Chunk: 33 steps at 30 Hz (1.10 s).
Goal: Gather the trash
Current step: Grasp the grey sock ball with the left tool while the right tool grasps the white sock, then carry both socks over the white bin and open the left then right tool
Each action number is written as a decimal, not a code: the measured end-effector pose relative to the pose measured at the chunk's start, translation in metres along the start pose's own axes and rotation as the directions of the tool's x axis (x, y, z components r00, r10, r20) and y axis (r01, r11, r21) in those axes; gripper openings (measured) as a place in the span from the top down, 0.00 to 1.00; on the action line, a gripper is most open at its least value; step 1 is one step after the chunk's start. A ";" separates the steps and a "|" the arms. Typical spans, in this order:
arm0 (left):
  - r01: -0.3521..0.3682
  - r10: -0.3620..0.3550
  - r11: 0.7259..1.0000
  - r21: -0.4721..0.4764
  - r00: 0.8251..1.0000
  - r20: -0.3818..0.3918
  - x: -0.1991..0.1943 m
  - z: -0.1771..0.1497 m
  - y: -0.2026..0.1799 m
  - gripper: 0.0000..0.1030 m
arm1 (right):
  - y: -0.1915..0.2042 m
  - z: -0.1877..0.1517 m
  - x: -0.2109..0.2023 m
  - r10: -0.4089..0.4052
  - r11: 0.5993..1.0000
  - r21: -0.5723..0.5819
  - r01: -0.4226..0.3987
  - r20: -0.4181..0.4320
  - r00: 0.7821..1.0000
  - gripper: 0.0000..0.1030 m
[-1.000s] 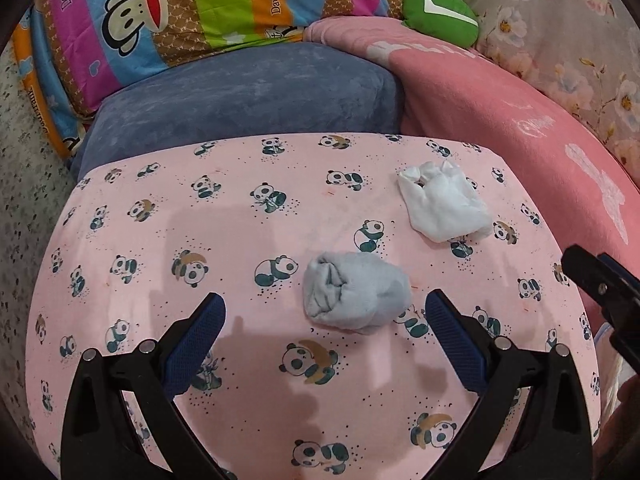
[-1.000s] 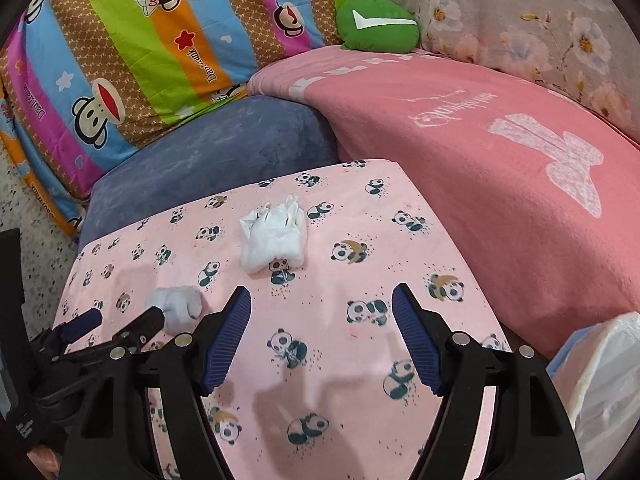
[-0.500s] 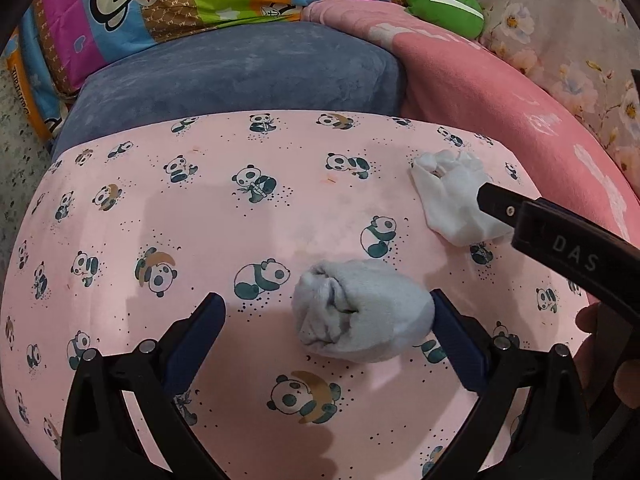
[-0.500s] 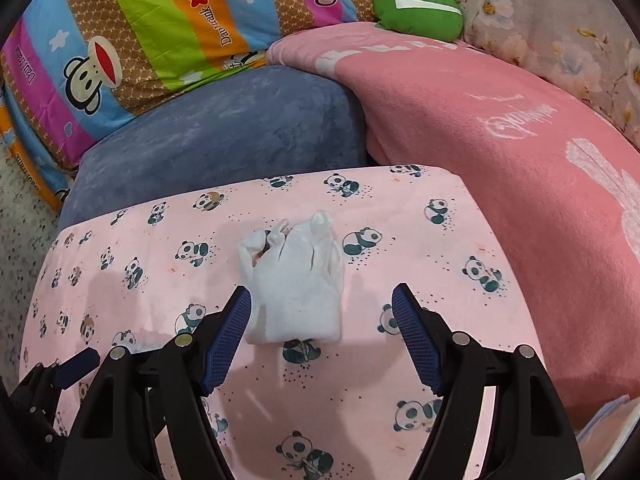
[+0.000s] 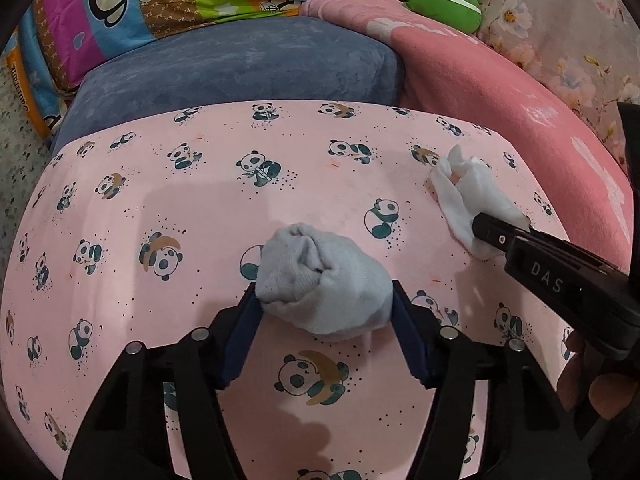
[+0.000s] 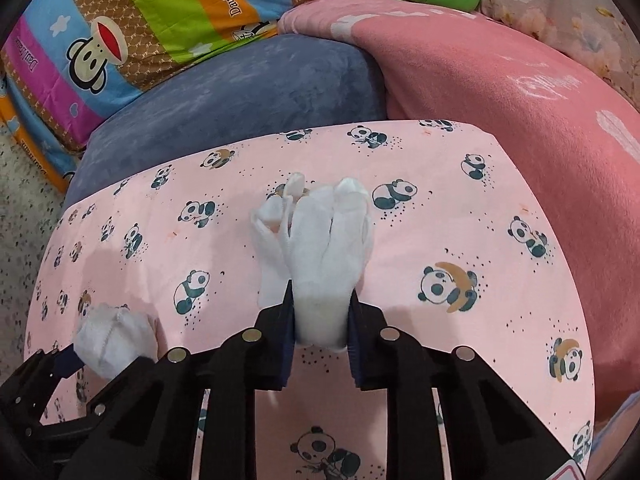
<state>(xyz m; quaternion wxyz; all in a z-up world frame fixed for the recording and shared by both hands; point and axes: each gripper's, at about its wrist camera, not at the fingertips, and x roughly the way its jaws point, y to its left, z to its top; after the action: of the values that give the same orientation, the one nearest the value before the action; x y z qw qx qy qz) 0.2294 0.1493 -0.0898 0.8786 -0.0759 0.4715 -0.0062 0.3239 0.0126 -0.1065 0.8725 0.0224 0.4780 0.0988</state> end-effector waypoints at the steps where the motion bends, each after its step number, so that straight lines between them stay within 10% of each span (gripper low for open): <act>1: 0.003 -0.003 1.000 0.002 1.000 0.002 -0.002 -0.002 -0.001 0.46 | 0.000 -0.009 -0.007 0.002 1.000 0.007 -0.002 0.004 1.000 0.82; 33: 0.117 -0.131 0.975 0.190 0.989 0.064 -0.115 -0.084 -0.107 0.56 | -0.052 -0.181 -0.209 -0.023 0.983 0.186 -0.006 0.153 0.988 0.83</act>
<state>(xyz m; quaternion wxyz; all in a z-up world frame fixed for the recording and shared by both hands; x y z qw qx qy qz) 0.1024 0.0426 -0.0252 0.8971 -0.0232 0.4293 -0.1020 0.0700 -0.0891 -0.0381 0.9014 0.1093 0.4162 0.0478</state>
